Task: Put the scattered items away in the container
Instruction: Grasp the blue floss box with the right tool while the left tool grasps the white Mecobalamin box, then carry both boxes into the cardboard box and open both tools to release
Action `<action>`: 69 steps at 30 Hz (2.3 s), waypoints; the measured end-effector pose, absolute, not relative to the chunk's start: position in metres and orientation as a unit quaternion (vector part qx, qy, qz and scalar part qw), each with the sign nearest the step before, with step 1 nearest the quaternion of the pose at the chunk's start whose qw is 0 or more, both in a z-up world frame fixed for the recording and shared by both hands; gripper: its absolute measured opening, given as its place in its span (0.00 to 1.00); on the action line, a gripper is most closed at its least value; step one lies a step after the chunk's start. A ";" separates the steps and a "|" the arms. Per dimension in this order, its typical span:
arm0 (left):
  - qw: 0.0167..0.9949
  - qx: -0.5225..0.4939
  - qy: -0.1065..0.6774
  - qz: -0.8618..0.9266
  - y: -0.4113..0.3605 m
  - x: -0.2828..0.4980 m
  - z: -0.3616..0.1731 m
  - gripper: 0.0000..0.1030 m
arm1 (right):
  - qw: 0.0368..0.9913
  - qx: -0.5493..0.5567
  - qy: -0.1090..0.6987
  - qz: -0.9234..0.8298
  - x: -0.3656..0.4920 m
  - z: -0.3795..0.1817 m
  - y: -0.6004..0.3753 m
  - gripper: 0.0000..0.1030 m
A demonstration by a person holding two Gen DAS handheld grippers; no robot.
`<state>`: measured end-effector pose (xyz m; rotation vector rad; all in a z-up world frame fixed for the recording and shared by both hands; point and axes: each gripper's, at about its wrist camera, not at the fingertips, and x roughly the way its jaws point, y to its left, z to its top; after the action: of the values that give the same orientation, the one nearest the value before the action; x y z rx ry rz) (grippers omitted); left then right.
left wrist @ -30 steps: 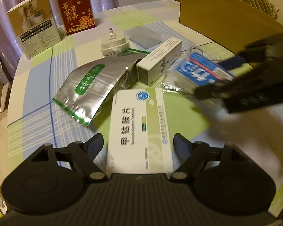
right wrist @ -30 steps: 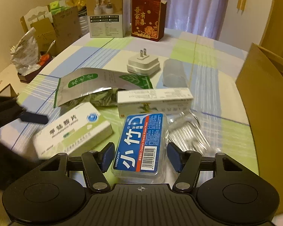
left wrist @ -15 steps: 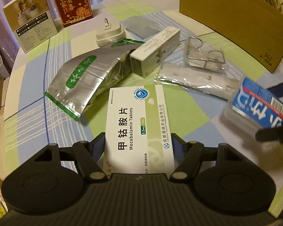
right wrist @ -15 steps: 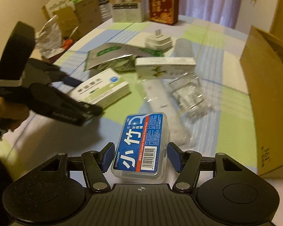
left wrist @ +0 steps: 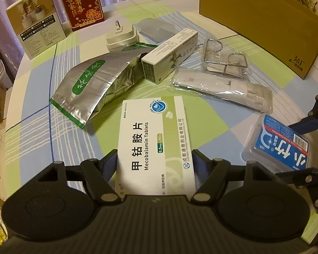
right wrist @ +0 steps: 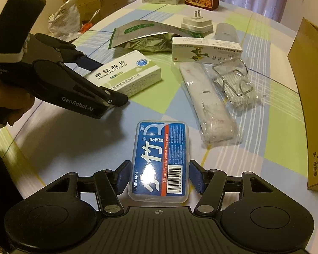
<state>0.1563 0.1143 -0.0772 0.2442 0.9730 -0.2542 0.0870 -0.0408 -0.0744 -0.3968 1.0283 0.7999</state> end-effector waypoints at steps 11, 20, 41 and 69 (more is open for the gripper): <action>0.872 0.106 0.462 -0.122 0.117 0.158 -0.079 0.73 | 0.788 -0.174 0.471 0.356 0.085 -0.081 -0.040 0.82; 0.869 0.095 0.470 -0.122 0.114 0.154 -0.072 0.65 | 0.799 -0.166 0.467 0.339 0.087 -0.071 -0.049 0.56; 0.884 0.107 0.438 -0.126 0.059 0.129 0.009 0.65 | 0.843 -0.120 0.409 0.328 0.077 0.003 -0.109 0.56; 0.888 0.132 0.360 -0.256 -0.171 0.235 0.079 0.65 | 0.921 -0.073 0.342 0.174 0.222 0.077 -0.294 0.56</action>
<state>0.2351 -0.1711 0.0791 0.2737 0.7474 -0.5325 0.2218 -0.2936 0.0770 -0.1496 0.7024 0.3585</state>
